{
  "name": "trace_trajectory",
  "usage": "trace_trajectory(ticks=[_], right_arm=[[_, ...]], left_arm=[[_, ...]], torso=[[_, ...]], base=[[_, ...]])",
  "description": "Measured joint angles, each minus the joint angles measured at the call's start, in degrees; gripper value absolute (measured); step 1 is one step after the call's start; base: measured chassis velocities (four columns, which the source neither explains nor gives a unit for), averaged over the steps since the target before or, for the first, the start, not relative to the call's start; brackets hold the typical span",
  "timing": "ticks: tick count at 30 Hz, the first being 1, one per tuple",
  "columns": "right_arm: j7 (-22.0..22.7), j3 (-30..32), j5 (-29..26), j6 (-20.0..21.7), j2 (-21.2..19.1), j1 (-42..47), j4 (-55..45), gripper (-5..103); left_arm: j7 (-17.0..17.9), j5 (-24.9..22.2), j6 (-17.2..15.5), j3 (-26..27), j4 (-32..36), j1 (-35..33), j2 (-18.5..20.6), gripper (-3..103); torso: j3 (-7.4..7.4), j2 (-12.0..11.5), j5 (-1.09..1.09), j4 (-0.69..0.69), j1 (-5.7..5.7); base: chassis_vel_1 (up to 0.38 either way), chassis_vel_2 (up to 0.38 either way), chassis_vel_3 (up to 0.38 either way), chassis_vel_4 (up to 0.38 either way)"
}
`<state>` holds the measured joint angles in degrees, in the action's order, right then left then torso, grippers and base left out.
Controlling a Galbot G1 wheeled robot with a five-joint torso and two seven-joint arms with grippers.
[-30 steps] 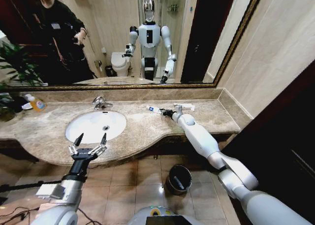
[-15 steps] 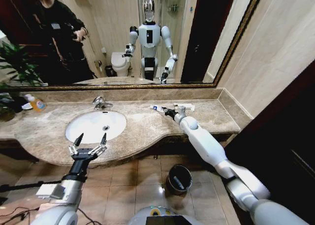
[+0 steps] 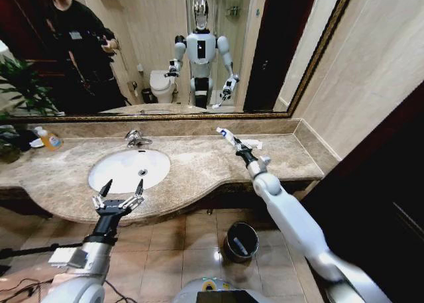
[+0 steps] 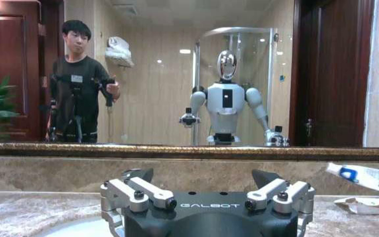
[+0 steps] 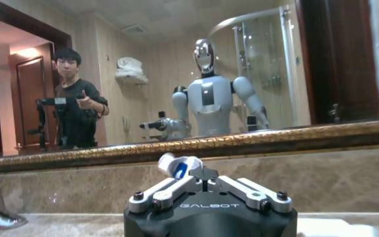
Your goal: Pick up the trash from the sink and place it in the trash bin.
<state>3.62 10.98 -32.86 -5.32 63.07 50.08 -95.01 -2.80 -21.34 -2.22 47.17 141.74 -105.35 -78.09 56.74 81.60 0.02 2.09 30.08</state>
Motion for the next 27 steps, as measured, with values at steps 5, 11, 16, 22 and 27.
trace_trajectory(ticks=[5,11,16,22,27], right_arm=[[3.47,4.81,3.35,0.31,-2.1,9.31,-9.69,0],[3.4,14.04,9.31,0.37,-1.61,20.93,-16.48,0],[2.59,18.17,10.15,0.0,-0.58,27.28,-18.81,0],[-0.63,24.41,10.94,-1.65,2.13,37.52,-22.21,0],[-5.82,27.69,11.54,-5.13,4.35,45.4,-22.7,0]], left_arm=[[0.01,0.0,0.0,0.0,0.0,0.0,0.0,100],[0.0,0.0,0.0,0.0,0.0,0.0,0.0,100],[-0.01,0.0,0.0,0.0,0.0,0.0,0.0,100],[0.01,0.0,0.0,0.0,0.0,0.0,0.0,100],[0.01,0.0,0.0,0.0,0.0,0.0,0.0,100]], torso=[[0.0,0.0,0.0,0.02,0.0],[0.0,0.0,0.0,0.01,0.0],[0.0,0.0,0.0,0.01,-0.01],[0.0,0.0,-0.02,0.02,0.0],[0.0,0.0,-0.02,0.01,0.0]], base=[[0.0,0.0,0.0,0.0],[0.0,0.0,0.0,0.0],[0.0,0.0,0.0,0.0],[0.0,0.0,0.0,0.0],[0.0,0.0,0.0,0.0]])
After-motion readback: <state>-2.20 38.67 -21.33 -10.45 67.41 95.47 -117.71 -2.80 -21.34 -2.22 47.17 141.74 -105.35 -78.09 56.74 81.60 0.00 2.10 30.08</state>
